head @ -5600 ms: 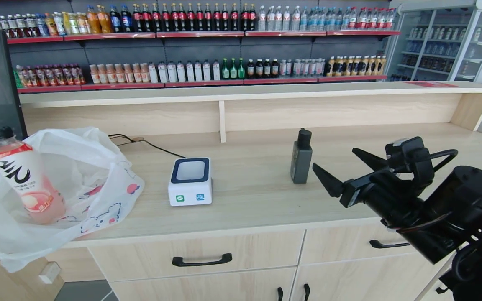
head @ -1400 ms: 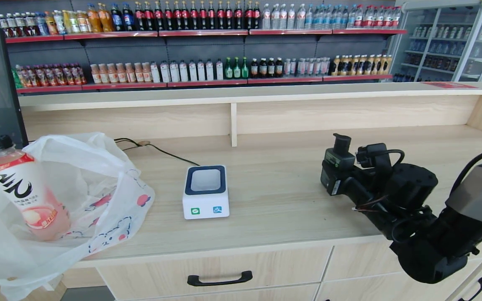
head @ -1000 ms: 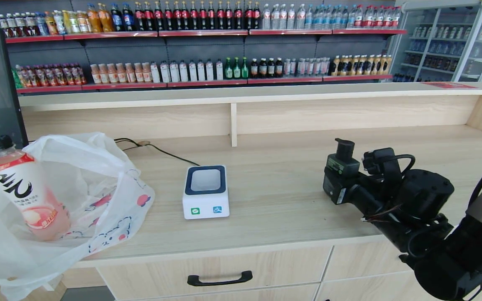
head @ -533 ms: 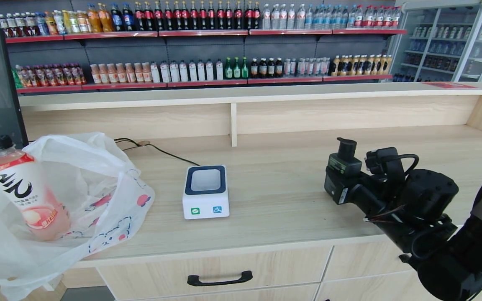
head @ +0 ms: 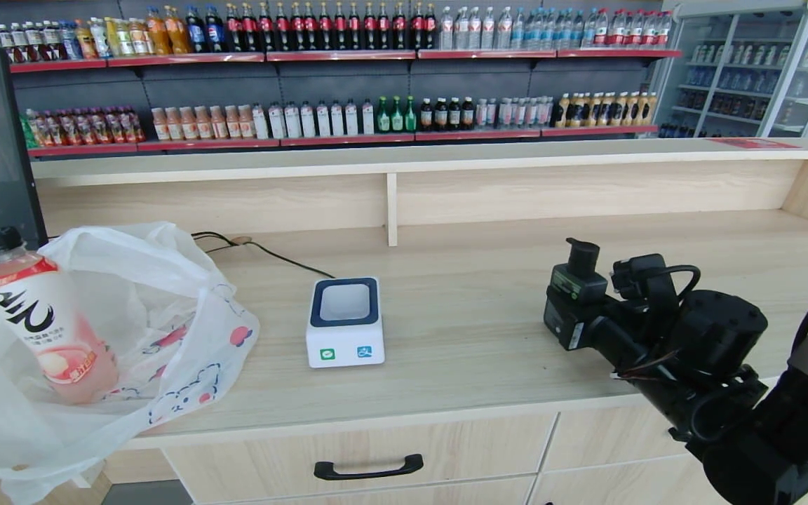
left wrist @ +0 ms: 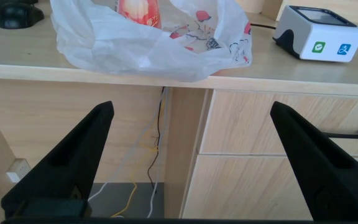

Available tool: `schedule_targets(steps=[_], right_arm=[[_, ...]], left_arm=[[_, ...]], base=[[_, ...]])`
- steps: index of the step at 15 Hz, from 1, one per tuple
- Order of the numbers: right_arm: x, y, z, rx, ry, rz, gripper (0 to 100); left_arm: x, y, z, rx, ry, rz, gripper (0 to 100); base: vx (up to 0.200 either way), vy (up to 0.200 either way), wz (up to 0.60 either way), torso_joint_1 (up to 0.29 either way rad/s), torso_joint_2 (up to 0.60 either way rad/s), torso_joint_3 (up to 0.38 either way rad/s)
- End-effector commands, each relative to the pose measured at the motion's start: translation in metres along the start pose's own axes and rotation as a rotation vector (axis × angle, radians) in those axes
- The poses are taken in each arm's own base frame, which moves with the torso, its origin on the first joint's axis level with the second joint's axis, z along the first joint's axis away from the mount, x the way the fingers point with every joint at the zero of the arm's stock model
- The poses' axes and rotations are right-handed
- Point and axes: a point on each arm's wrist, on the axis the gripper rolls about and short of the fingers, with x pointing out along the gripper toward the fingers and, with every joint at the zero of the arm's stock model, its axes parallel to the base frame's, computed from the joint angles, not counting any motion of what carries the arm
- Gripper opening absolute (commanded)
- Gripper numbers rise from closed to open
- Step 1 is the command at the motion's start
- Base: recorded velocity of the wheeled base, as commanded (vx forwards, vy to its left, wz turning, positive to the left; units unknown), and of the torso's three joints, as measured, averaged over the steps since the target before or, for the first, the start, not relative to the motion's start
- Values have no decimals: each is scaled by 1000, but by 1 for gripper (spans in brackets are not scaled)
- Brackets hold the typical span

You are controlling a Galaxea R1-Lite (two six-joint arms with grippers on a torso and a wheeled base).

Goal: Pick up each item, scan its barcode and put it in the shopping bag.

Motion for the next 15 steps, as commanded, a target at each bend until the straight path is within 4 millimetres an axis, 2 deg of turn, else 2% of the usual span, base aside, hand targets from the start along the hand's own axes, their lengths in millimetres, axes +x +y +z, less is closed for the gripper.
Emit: schedule_targets(steps=[1,15], right_arm=[[-1,0,-1,-1,7,0,0],[-9,0,-5,-5,38,7,0]], left_arm=[[0,0,0,-1,-1,0,100],[0,0,0,4,-4,0,100]], base=[[0,0,0,0,0,0],[0,0,0,0,0,0]])
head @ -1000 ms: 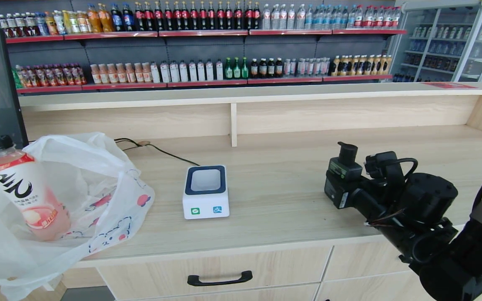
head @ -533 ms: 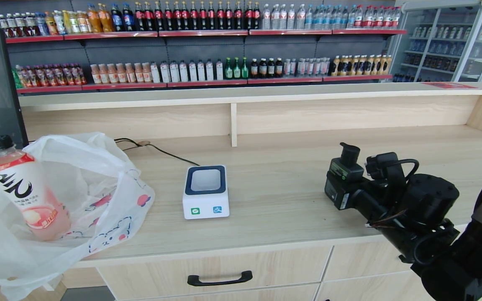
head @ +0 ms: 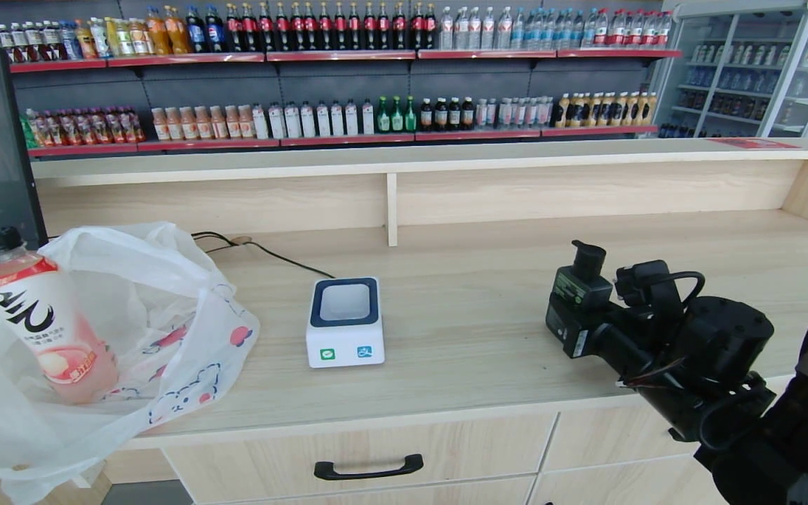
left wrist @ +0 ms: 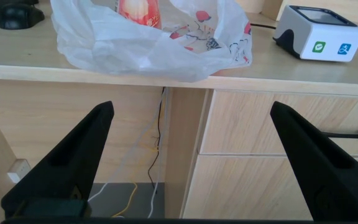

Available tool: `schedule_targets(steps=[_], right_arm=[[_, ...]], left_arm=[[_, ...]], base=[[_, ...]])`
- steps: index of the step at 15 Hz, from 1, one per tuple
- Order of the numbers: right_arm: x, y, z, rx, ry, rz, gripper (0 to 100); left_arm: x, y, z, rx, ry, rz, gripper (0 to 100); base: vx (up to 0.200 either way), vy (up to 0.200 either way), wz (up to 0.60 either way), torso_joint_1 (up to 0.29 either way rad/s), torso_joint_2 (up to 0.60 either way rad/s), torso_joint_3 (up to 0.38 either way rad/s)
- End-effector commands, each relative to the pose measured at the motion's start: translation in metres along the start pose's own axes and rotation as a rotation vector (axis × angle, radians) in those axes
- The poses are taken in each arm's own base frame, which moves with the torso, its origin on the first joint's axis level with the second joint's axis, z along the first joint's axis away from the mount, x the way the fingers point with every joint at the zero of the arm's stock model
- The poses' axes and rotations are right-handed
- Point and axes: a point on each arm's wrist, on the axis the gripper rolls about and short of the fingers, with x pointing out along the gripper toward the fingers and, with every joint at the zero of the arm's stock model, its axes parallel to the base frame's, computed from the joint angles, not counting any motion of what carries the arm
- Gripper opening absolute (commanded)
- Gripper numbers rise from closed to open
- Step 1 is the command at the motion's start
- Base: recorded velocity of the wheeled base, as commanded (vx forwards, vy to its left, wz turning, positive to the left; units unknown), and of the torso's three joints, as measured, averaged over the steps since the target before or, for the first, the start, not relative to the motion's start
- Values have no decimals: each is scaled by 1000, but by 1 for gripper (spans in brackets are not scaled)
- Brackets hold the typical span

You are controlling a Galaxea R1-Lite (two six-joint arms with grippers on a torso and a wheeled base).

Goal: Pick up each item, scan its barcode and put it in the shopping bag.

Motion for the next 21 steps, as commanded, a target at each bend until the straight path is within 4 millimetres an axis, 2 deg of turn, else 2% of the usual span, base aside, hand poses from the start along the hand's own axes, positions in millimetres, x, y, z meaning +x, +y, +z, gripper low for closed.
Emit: schedule_targets(steps=[1,8,11,14,17,20,21], right_arm=[[-1,0,-1,-1,6,1,0],[3,0,16,9,-69,-2,0],[-11,3,44,29,-158,16,0],[-38,17,58,47,-189,81,0],[-78,25,74,63,-238,155,0],[-125,33,72,85,-232,265,0],[-129,34,72,96,-231,281,0]], left_arm=[[0,0,0,0,2,0,100],[0,0,0,-2,2,0,100],[0,0,0,-3,2,2,100],[0,0,0,-3,2,2,100],[0,0,0,-5,3,2,100],[0,0,0,-5,5,2,100],[0,0,0,-3,5,2,100]], base=[[0,0,0,0,0,0],[0,0,0,0,0,0],[0,0,0,0,0,0],[0,0,0,0,0,0],[0,0,0,0,0,0],[0,0,0,0,0,0],[0,0,0,0,0,0]])
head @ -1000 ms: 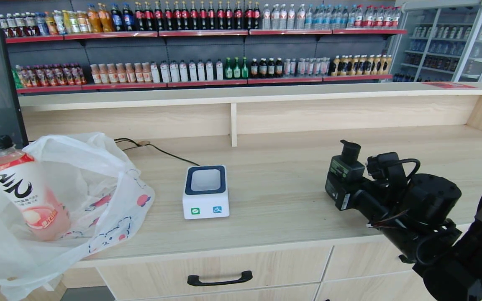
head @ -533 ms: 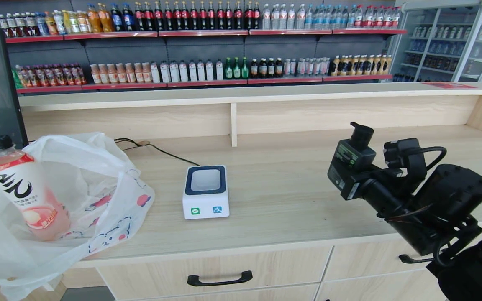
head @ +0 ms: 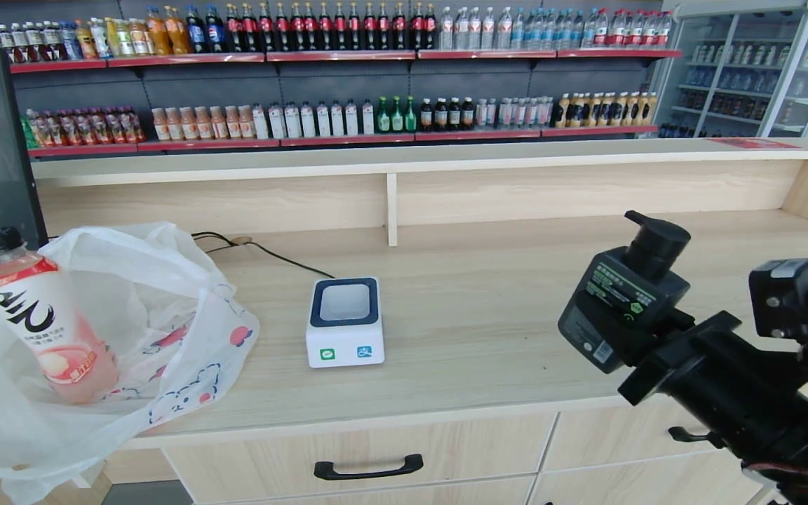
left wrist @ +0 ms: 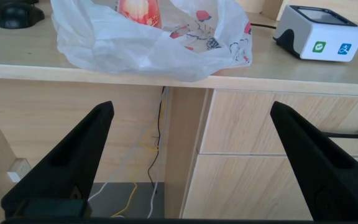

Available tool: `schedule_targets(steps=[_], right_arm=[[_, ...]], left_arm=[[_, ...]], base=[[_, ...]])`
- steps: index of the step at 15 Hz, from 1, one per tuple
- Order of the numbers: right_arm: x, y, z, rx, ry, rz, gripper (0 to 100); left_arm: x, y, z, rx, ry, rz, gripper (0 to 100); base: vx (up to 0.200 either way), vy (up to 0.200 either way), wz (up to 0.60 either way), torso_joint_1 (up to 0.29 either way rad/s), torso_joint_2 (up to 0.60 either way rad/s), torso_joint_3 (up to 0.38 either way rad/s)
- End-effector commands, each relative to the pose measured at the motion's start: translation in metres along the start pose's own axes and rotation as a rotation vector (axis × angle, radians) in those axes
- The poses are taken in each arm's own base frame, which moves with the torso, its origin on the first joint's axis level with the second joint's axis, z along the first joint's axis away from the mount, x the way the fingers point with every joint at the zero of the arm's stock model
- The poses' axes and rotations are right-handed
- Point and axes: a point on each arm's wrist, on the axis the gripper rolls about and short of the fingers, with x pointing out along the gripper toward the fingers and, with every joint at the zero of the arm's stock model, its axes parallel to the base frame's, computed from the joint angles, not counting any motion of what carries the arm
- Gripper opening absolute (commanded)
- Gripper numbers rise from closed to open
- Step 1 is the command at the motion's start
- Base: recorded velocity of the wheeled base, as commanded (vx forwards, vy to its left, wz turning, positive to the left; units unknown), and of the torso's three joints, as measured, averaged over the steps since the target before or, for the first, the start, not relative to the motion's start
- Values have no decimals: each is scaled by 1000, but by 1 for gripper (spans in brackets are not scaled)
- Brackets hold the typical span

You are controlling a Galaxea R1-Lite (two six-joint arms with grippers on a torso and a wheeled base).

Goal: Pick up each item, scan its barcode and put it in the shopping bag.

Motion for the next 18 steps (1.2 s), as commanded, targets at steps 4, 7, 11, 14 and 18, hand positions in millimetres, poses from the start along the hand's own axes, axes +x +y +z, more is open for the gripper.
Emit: schedule_targets(steps=[4,7,11,14,18], right_arm=[[-31,28,23,154,-84,245,0],[-38,46,15,354,9,416,0],[-43,73,13,534,99,603,0],[-34,84,8,552,130,622,0],[-9,98,19,722,111,634,0]], left_arm=[[0,0,0,0,1,0,100],[0,0,0,0,1,0,100],[0,0,0,0,1,0,100],[0,0,0,0,-1,-1,100],[0,0,0,0,-2,-1,100]], base=[[0,0,0,0,0,0],[0,0,0,0,0,0],[0,0,0,0,0,0],[0,0,0,0,0,0],[0,0,0,0,0,0]])
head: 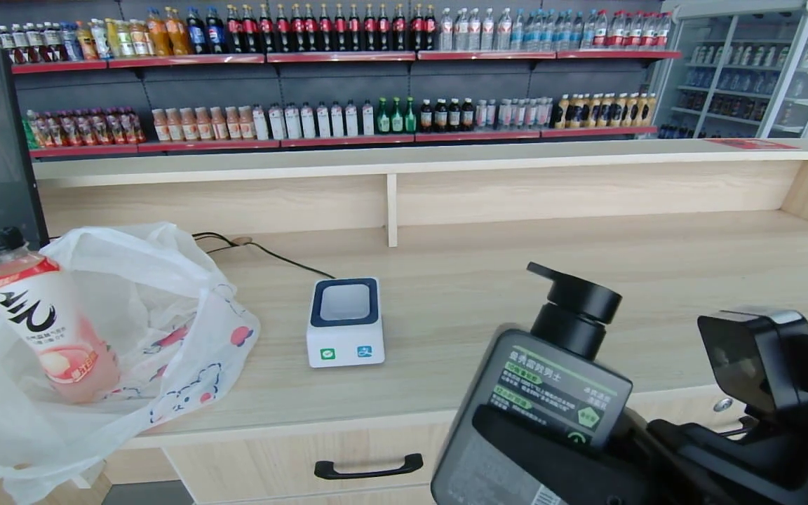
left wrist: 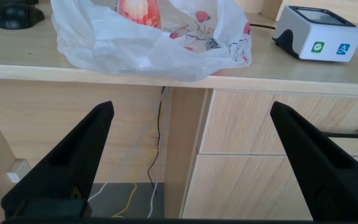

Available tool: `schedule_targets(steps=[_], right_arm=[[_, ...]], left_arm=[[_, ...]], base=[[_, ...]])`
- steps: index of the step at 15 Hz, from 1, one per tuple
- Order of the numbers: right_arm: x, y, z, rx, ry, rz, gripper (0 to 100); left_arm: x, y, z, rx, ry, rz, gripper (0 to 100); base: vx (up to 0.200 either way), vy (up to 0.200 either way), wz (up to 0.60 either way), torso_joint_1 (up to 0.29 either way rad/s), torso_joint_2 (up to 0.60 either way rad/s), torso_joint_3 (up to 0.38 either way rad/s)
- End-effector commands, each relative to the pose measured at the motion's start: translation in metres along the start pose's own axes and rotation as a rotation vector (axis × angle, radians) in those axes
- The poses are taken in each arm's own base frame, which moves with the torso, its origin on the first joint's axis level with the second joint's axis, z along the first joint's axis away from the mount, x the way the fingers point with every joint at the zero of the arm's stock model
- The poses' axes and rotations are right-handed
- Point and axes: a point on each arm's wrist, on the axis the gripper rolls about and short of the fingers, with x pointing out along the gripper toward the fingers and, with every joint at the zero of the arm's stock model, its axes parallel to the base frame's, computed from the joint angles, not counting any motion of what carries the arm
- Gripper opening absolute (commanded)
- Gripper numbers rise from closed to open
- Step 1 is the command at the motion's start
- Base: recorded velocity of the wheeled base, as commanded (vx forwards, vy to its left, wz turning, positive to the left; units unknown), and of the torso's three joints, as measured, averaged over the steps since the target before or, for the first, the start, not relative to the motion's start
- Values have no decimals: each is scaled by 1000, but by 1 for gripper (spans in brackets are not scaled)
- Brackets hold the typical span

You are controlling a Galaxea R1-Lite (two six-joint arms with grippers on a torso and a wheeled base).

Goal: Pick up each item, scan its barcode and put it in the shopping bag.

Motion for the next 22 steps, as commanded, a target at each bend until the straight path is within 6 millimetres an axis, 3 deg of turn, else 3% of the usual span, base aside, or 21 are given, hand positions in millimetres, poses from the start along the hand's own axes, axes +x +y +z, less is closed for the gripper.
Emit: schedule_targets(steps=[1,4,11,22], right_arm=[[13,-3,-3,42,4,-2,0],[17,-4,-2,67,-4,0,0],[22,13,41,165,-218,53,0],[24,7,41,160,-220,31,0]], left_arm=[[0,0,0,0,2,2,100],[0,0,0,0,-1,2,100],[0,0,0,1,2,0,100],[0,0,0,-2,2,0,100]], base=[[0,0,0,0,0,0],[0,0,0,0,0,0],[0,0,0,0,0,0],[0,0,0,0,0,0]])
